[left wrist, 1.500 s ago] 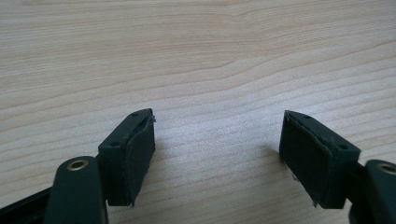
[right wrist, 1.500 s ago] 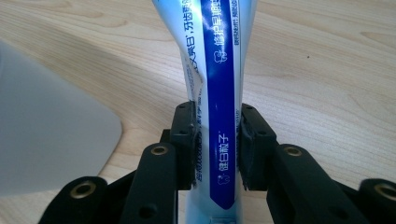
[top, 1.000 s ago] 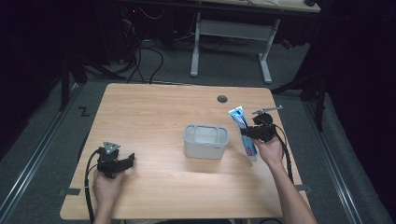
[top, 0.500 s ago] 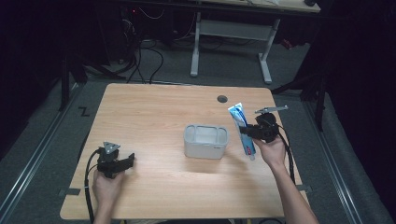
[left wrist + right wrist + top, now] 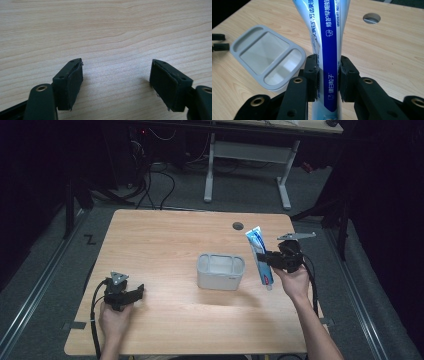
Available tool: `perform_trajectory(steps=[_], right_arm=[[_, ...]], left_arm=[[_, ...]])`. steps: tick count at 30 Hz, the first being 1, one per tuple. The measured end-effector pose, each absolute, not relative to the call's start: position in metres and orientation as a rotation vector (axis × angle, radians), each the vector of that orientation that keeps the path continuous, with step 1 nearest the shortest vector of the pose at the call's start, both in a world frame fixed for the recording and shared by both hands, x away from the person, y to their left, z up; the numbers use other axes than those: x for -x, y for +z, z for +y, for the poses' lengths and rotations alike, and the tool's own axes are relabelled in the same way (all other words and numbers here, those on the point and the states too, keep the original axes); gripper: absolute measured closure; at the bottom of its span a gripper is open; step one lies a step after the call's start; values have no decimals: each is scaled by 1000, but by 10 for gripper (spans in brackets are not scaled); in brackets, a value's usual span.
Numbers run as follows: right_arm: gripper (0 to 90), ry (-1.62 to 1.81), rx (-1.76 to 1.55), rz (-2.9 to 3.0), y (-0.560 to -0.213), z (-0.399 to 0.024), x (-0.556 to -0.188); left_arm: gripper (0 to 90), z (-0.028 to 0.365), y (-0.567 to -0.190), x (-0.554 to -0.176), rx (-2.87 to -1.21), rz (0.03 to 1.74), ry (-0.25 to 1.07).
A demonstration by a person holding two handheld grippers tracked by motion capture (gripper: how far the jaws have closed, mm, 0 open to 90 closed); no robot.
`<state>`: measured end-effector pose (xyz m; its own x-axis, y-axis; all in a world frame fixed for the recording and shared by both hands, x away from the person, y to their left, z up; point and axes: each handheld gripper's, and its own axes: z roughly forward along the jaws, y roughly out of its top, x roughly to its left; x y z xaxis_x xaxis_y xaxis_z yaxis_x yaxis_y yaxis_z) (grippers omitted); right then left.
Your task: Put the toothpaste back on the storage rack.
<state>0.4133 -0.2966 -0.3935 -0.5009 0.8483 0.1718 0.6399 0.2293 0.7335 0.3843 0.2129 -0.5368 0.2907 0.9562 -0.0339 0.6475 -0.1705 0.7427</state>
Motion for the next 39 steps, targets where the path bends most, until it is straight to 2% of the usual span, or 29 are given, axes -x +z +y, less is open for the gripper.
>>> perform_trajectory(steps=[39], right_arm=[[718,1364,-1162,2265,-346,-260,-397]], left_arm=[[273,213,-537,-384,-1903,1433,604]])
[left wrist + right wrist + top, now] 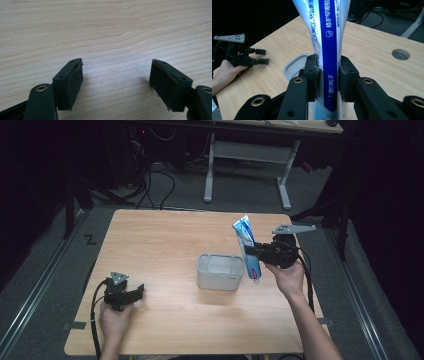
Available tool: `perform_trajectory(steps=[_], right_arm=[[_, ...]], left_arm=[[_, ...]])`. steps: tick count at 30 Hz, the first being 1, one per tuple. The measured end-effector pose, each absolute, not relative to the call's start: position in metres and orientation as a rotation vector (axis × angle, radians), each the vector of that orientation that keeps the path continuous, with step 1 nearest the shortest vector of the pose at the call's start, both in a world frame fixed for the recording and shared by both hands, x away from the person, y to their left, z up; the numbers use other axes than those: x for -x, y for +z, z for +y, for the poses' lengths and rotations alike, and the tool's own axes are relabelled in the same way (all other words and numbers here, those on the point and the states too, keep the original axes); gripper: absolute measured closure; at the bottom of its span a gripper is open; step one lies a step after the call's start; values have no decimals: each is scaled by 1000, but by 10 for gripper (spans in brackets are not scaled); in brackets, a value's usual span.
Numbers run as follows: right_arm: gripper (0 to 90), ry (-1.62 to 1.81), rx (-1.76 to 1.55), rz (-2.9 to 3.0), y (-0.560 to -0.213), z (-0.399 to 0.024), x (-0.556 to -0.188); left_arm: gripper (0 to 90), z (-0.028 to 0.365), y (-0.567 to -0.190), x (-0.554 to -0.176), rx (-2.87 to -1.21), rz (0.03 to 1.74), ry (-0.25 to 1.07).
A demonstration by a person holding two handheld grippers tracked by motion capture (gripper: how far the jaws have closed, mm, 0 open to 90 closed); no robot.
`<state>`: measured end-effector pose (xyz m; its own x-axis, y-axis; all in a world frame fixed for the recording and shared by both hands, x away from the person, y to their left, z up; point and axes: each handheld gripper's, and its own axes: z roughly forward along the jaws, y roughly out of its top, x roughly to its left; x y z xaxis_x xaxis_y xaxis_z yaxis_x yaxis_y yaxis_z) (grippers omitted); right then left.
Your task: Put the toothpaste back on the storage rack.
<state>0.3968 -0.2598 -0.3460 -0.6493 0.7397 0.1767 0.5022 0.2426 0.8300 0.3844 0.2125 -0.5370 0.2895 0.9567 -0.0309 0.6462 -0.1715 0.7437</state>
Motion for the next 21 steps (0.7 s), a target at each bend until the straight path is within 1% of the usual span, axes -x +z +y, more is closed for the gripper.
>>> perform_trajectory(steps=[21], right_arm=[[718,1412,-1092,2271,-336,-236,-403]], left_arm=[[272,213,-537,-384,-1904,1429,597]])
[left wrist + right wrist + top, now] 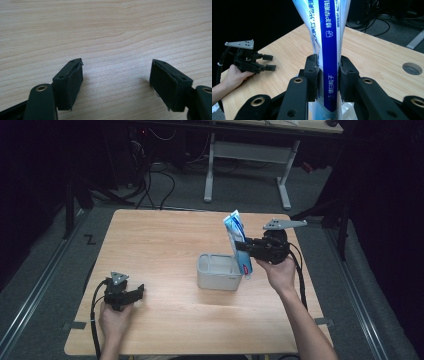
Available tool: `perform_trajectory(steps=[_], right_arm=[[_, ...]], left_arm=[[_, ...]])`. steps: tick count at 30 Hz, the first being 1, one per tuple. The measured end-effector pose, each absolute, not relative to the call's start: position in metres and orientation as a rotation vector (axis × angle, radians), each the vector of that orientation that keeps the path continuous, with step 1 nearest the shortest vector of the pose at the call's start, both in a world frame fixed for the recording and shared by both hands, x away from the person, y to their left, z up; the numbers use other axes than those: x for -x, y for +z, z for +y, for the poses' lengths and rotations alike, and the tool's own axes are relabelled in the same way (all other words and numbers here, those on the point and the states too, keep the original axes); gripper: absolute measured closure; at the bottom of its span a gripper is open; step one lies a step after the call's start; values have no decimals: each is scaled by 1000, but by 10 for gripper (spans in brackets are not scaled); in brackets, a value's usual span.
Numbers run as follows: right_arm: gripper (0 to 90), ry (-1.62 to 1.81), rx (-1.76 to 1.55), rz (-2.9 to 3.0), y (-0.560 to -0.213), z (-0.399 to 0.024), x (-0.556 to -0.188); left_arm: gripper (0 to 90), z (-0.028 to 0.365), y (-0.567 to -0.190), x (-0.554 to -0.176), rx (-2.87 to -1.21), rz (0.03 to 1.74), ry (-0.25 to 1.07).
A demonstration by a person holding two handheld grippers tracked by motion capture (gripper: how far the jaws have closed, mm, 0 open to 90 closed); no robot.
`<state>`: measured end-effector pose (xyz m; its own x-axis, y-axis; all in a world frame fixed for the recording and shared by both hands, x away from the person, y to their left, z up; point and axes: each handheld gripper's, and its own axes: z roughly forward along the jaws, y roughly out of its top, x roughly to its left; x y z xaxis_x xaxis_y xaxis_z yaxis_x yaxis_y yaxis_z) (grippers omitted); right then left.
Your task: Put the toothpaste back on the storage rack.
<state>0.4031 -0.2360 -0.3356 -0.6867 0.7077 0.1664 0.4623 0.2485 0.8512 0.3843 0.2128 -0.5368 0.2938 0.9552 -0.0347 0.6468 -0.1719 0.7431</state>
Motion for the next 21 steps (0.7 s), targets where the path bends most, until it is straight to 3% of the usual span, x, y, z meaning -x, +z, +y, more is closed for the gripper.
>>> perform_trajectory(steps=[21], right_arm=[[719,1450,-1063,2271,-337,-213,-421]], left_arm=[[273,213,-537,-384,-1900,1428,595]])
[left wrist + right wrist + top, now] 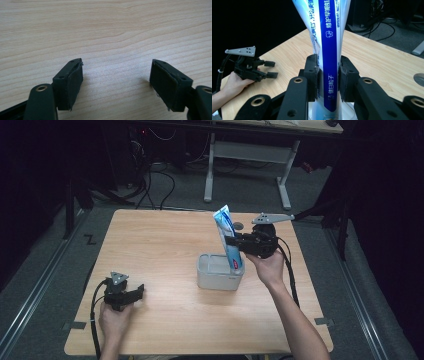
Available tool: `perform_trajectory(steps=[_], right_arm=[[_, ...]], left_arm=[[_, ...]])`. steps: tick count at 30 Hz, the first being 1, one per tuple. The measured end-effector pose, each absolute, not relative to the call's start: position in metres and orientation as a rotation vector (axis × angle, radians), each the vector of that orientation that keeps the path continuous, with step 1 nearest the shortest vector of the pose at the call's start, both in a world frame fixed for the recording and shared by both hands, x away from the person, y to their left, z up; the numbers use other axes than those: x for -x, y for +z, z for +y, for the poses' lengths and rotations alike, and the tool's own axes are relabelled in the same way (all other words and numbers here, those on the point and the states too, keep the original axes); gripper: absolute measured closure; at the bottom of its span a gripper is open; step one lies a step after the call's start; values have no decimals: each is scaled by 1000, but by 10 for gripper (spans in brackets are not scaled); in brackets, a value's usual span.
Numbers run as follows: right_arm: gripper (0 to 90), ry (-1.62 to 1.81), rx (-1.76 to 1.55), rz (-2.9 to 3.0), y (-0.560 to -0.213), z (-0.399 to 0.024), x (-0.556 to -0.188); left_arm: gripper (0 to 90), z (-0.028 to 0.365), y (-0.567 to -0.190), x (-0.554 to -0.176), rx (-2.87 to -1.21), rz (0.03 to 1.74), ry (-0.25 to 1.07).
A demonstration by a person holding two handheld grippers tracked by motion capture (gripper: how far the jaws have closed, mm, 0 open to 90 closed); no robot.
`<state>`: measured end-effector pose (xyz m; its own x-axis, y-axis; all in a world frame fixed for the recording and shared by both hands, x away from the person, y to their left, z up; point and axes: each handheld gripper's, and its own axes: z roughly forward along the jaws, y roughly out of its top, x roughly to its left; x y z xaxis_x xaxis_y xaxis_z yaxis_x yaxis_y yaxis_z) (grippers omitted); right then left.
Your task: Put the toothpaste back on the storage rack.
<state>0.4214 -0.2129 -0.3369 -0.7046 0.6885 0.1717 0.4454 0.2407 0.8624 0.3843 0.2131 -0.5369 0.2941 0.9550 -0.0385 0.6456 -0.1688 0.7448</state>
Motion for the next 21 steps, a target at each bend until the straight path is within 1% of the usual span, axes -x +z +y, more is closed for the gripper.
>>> perform_trajectory(steps=[21], right_arm=[[716,1410,-1072,2271,-352,-195,-436]], left_arm=[[273,213,-537,-384,-1903,1428,595]])
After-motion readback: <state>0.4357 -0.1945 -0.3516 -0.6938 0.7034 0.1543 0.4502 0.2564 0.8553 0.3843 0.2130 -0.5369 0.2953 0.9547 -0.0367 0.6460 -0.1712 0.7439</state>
